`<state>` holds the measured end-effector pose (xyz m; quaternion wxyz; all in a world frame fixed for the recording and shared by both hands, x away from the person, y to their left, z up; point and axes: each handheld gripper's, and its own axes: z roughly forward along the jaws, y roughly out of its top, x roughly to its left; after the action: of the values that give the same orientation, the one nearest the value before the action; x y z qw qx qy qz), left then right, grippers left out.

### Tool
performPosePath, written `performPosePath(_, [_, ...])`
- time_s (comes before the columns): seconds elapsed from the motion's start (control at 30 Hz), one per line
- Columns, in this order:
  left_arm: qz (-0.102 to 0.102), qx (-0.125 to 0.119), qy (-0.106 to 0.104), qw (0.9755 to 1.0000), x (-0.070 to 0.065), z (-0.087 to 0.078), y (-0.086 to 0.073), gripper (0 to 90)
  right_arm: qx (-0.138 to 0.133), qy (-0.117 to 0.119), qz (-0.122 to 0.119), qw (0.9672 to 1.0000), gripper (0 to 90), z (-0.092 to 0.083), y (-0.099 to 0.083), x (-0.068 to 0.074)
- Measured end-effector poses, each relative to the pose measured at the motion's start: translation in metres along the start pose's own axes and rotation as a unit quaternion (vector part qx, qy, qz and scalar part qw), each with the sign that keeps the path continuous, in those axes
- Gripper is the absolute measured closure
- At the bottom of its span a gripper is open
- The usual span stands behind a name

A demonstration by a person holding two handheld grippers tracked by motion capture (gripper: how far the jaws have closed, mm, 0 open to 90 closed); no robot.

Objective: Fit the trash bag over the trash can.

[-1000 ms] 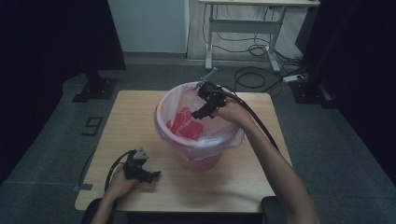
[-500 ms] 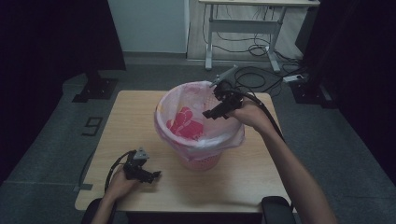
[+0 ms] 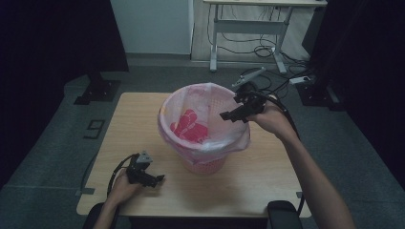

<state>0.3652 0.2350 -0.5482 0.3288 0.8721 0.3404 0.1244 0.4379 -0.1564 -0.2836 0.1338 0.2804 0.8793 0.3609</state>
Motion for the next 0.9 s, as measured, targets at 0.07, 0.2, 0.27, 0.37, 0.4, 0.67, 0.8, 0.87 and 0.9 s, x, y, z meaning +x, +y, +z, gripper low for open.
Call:
performPosePath(0.07, [0.000, 0.000, 0.000, 1.0000, 0.000, 0.000, 0.000, 0.0, 0.000, -0.001, 0.001, 1.0000, 11.6, -0.003, -0.003, -0.001])
performPosePath(0.2, [0.001, 0.000, 0.000, 1.0000, 0.000, 0.000, 0.000, 0.0, -0.004, -0.005, 0.004, 1.0000, 11.7, -0.009, -0.009, -0.003])
performPosePath(0.27, [0.001, 0.000, 0.000, 1.0000, 0.000, 0.000, 0.000, 0.0, -0.005, -0.006, 0.004, 1.0000, 11.7, -0.012, -0.012, -0.005])
performPosePath(0.37, [0.001, 0.000, -0.001, 1.0000, 0.000, 0.000, 0.000, 0.0, -0.003, -0.004, 0.004, 1.0000, 11.8, -0.017, -0.017, -0.006])
performPosePath(0.4, [0.001, 0.000, 0.000, 1.0000, 0.000, 0.000, 0.000, 0.0, -0.002, -0.003, 0.007, 1.0000, 11.7, -0.018, -0.019, -0.006])
performPosePath(0.67, [0.000, 0.000, 0.000, 1.0000, 0.000, 0.000, 0.000, 0.0, -0.023, -0.007, 0.021, 0.9995, 11.8, -0.034, -0.038, -0.015])
performPosePath(0.8, [0.000, 0.000, 0.000, 1.0000, 0.000, 0.000, 0.000, 0.0, -0.032, -0.011, 0.028, 0.9990, 11.8, -0.044, -0.050, -0.018])
performPosePath(0.87, [0.000, 0.000, 0.000, 1.0000, 0.000, 0.000, 0.000, 0.0, -0.035, -0.012, 0.034, 0.9988, 11.8, -0.048, -0.057, -0.020])
performPosePath(0.9, [0.000, 0.000, 0.000, 1.0000, 0.000, 0.000, 0.000, 0.0, -0.034, -0.013, 0.035, 0.9987, 11.8, -0.050, -0.060, -0.020])
